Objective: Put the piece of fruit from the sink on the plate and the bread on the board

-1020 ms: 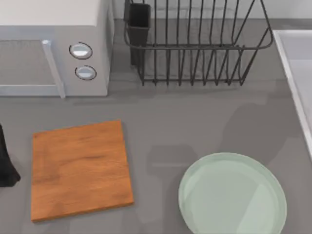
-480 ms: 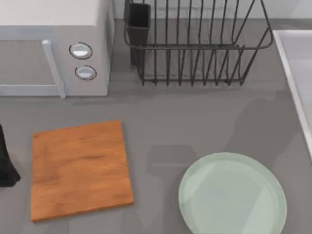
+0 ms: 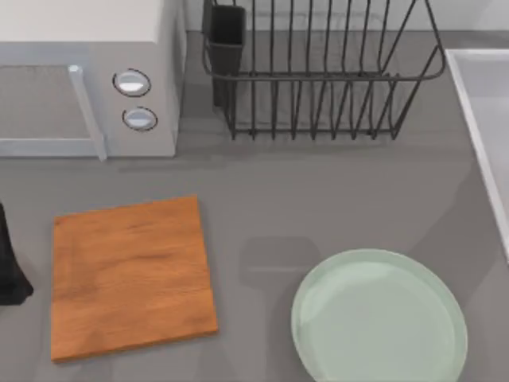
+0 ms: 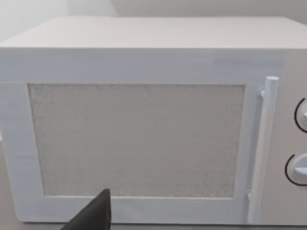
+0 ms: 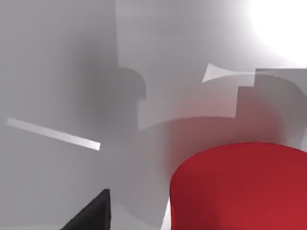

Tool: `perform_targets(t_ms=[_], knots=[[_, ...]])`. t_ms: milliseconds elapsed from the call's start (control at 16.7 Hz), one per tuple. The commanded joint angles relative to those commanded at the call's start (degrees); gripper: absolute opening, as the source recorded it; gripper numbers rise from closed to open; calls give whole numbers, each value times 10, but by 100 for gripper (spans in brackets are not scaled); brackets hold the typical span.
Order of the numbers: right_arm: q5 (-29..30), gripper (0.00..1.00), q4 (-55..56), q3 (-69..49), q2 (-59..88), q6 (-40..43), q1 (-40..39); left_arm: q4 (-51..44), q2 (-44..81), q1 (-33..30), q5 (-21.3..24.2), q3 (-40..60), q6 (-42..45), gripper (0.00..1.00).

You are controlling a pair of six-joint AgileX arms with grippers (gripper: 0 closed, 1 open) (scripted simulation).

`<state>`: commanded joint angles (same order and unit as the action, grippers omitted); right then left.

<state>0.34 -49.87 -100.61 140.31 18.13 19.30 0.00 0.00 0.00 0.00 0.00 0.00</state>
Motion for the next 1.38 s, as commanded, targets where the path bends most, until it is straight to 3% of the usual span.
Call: perform_targets(t_ms=[240, 540, 1320, 1380], knots=[[1, 100, 82, 38, 46, -1, 1, 0, 0, 0, 0, 0, 0, 100], [1, 100, 90, 42, 52, -1, 1, 0, 0, 0, 0, 0, 0, 100], [1, 2, 90, 42, 52, -1, 1, 0, 0, 0, 0, 0, 0, 100], [1, 0, 90, 42, 52, -1, 1, 0, 0, 0, 0, 0, 0, 100]])
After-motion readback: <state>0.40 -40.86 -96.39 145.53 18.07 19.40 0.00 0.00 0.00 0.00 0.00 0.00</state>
